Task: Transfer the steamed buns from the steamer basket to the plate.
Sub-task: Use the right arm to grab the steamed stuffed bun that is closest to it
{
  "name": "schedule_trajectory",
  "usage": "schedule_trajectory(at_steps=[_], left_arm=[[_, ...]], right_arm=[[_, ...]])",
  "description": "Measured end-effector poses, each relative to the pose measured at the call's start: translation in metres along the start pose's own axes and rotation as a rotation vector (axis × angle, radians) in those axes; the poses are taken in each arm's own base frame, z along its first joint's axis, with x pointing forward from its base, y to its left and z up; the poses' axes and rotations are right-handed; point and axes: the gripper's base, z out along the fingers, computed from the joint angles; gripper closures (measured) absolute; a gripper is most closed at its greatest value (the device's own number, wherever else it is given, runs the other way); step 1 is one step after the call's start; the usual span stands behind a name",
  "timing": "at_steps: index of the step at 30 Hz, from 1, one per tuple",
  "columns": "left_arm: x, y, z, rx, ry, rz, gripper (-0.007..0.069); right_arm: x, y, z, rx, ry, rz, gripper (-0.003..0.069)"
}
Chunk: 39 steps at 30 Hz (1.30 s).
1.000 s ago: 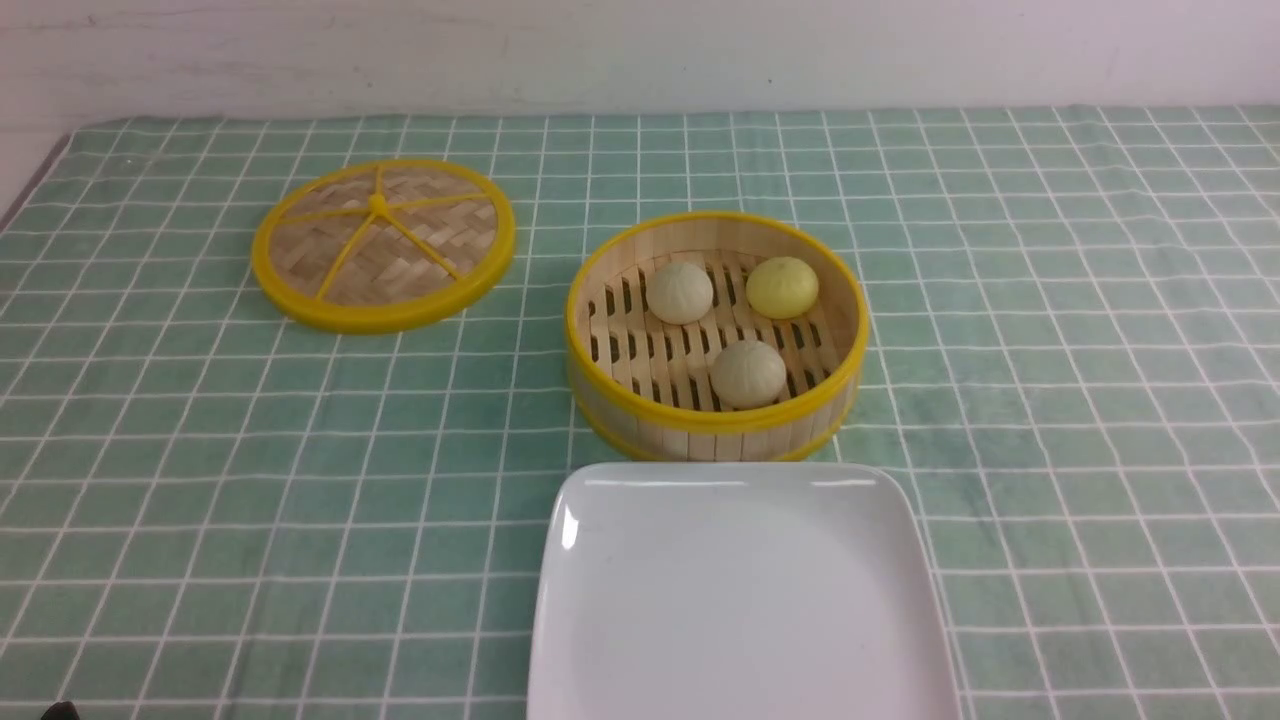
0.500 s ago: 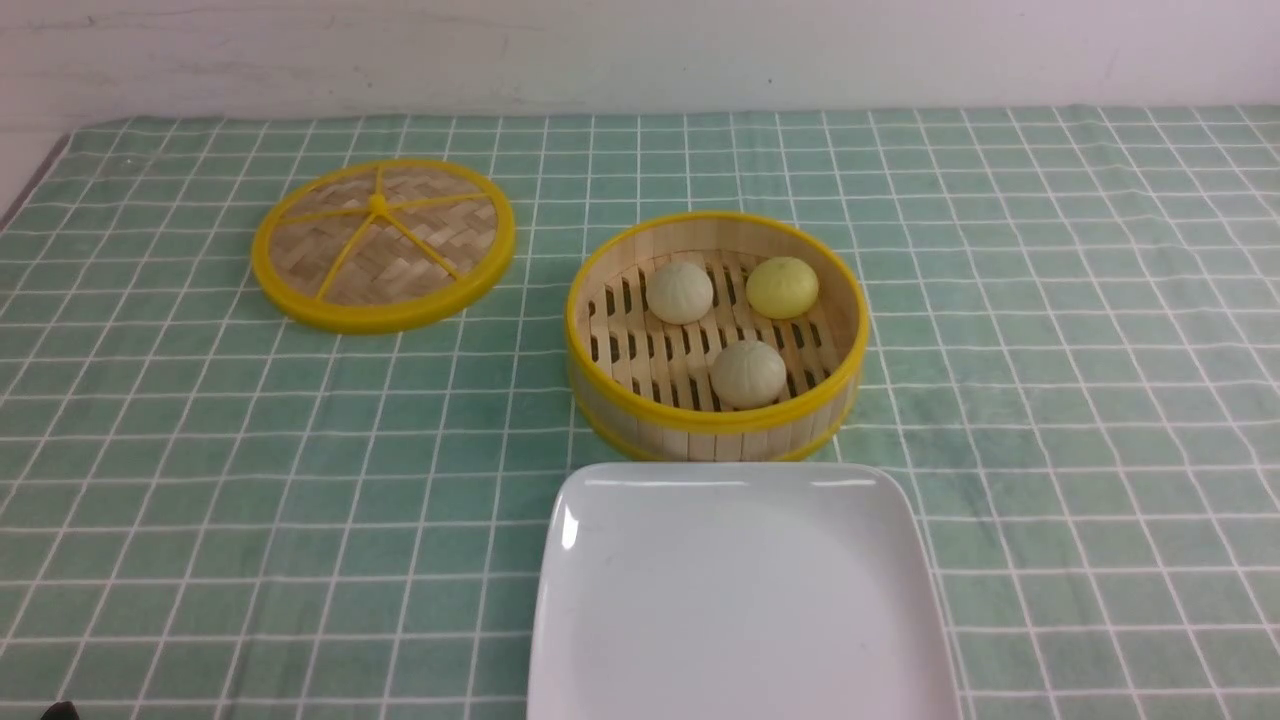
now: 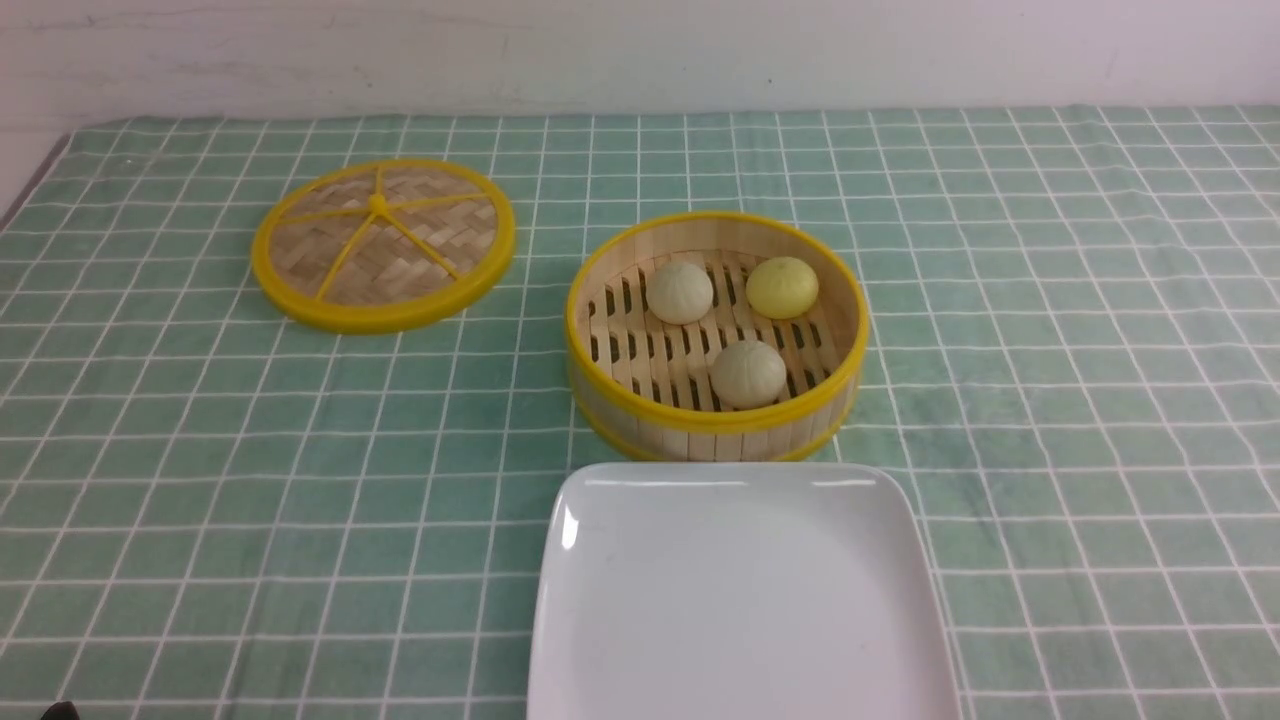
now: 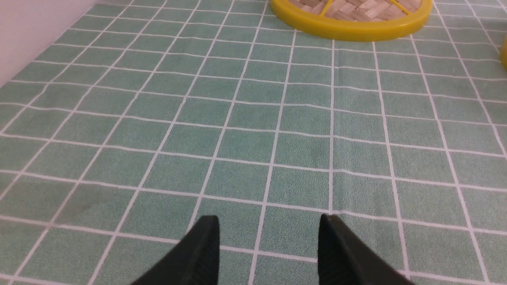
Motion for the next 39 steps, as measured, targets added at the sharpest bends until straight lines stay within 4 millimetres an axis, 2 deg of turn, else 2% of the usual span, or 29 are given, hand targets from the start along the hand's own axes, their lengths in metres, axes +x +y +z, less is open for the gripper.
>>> schedule_trajectory(at_steps=[18, 22, 25, 26, 27, 29, 33, 39], left_arm=[[0.0, 0.0, 0.0, 0.0, 0.0, 0.0, 0.0256], [0.0, 0.0, 0.0, 0.0, 0.0, 0.0, 0.0256], [0.0, 0.0, 0.0, 0.0, 0.0, 0.0, 0.0256], [0.0, 0.0, 0.0, 0.0, 0.0, 0.0, 0.0256], [0.0, 0.0, 0.0, 0.0, 0.0, 0.0, 0.0256], [0.0, 0.0, 0.0, 0.0, 0.0, 0.0, 0.0256], [0.0, 0.0, 0.0, 0.0, 0.0, 0.0, 0.0256], [0.0, 0.0, 0.0, 0.0, 0.0, 0.0, 0.0256]], right_arm=[[-0.002, 0.001, -0.002, -0.006, 0.02, 0.01, 0.0416], [-0.032, 0.003, -0.016, -0.037, -0.06, 0.069, 0.0416], [-0.067, 0.004, -0.036, -0.06, -0.181, 0.1, 0.0416], [-0.067, 0.004, -0.036, -0.06, -0.181, 0.1, 0.0416], [-0.083, 0.005, -0.048, -0.074, -0.241, 0.116, 0.0416], [-0.103, 0.006, -0.064, -0.092, -0.318, 0.132, 0.0416], [-0.126, 0.007, -0.084, -0.121, -0.433, 0.166, 0.0416], [-0.137, 0.006, -0.092, -0.136, -0.545, 0.213, 0.0416]])
